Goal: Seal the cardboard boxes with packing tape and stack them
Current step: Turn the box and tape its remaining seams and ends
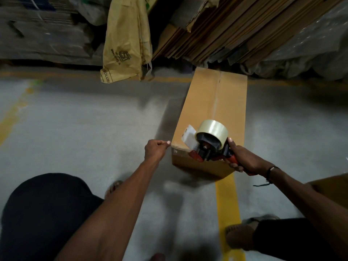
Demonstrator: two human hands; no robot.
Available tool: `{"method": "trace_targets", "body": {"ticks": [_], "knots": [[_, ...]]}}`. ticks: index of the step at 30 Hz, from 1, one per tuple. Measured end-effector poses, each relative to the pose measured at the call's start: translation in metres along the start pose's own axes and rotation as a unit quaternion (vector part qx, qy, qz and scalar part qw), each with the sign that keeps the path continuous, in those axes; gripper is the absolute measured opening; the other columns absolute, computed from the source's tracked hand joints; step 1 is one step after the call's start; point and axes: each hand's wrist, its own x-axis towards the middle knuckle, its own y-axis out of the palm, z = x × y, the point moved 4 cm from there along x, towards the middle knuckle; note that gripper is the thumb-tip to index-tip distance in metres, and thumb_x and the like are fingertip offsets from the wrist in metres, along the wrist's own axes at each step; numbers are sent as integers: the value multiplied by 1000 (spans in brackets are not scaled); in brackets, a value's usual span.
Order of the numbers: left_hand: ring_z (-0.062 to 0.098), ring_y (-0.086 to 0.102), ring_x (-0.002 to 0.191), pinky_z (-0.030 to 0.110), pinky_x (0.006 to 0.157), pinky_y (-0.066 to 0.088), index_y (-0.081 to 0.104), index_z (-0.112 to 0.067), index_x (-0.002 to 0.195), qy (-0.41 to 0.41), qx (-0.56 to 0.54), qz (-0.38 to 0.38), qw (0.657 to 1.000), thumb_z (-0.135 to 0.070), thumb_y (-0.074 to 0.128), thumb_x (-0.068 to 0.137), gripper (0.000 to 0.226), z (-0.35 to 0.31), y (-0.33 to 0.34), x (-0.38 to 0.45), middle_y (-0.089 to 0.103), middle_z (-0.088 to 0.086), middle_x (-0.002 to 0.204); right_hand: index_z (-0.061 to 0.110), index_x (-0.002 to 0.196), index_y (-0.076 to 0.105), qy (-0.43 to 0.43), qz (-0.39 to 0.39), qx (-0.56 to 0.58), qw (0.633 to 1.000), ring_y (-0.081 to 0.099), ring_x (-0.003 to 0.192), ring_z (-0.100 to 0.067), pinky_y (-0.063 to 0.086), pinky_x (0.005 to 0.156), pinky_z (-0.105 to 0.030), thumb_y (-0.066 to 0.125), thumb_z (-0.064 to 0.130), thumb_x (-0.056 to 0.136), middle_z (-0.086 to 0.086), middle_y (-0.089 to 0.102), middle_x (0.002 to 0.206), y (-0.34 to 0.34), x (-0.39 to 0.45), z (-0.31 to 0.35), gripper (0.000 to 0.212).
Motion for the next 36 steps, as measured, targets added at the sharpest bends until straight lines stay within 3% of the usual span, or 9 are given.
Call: {"method": "trace_targets", "body": {"ticks": [5, 13, 17, 20, 24, 26, 29, 32, 36], "knots": [[28, 72, 94, 45, 94, 58, 82, -21, 88, -15, 24, -26, 999, -47, 84, 83, 26, 2, 8, 20, 79, 4, 95, 11, 72, 52, 9, -6, -6, 1000, 33, 48, -17, 32, 49, -27, 13, 78, 97, -5, 43, 59, -1, 12, 1, 81], [31, 68, 93, 54, 100, 52, 78, -21, 81, -30, 55, -44, 997, -46, 77, 89, 27, 16, 25, 38, 77, 4, 92, 10, 74, 57, 15, -13, -22, 1000, 33, 49, -18, 32, 49, -27, 13, 81, 95, -4, 45, 59, 3, 31, -12, 87], [33, 70, 97, 48, 98, 55, 78, -17, 82, -70, -8, -32, 997, -45, 81, 86, 28, 29, 34, 44, 77, 6, 94, 11, 68, 56, 20, -22, -30, 999, 33, 48, -18, 32, 50, -28, 13, 77, 97, -4, 44, 56, 5, 36, -18, 84], [32, 70, 100, 34, 86, 55, 75, -6, 108, -172, -89, -16, 981, -38, 88, 80, 45, 40, 37, 43, 75, 12, 104, 10, 67, 55, 14, -25, -45, 999, 34, 47, -17, 33, 49, -27, 13, 75, 99, -5, 45, 55, 4, 38, -19, 83], [32, 67, 108, 34, 84, 52, 67, 3, 124, -251, -29, 31, 967, -25, 92, 76, 61, 72, 40, 29, 71, 16, 118, 8, 67, 54, 10, -31, -59, 998, 37, 43, -14, 36, 47, -23, 12, 70, 102, -3, 46, 53, 3, 40, -17, 82], [36, 67, 115, 37, 91, 54, 69, 3, 123, -218, 6, -26, 976, -19, 80, 88, 43, 76, 37, 24, 71, 19, 124, 8, 69, 55, 13, -29, -68, 997, 40, 42, -11, 37, 46, -20, 11, 67, 103, 1, 48, 52, 1, 43, -15, 82], [35, 67, 110, 37, 89, 52, 74, -6, 112, -68, 4, -148, 987, -23, 58, 103, 24, 48, 29, 23, 74, 17, 114, 10, 67, 56, 15, -25, -83, 996, 43, 44, -9, 39, 46, -17, 10, 67, 103, 4, 51, 52, 0, 45, -12, 81], [21, 66, 90, 26, 77, 45, 76, -11, 102, 36, -28, -123, 991, -36, 69, 99, 27, 12, 33, 21, 75, 5, 97, 11, 65, 58, 2, -37, -122, 992, 48, 44, -10, 41, 48, -16, 10, 66, 103, 3, 56, 52, 0, 47, -11, 83], [26, 73, 93, 25, 75, 43, 81, -12, 103, 58, 58, -100, 992, -17, 81, 84, 20, 0, 55, 16, 80, 9, 99, 11, 69, 57, -24, -71, -187, 980, 57, 50, -13, 46, 63, -28, 13, 65, 105, -3, 62, 59, -2, 53, -19, 79]]}}
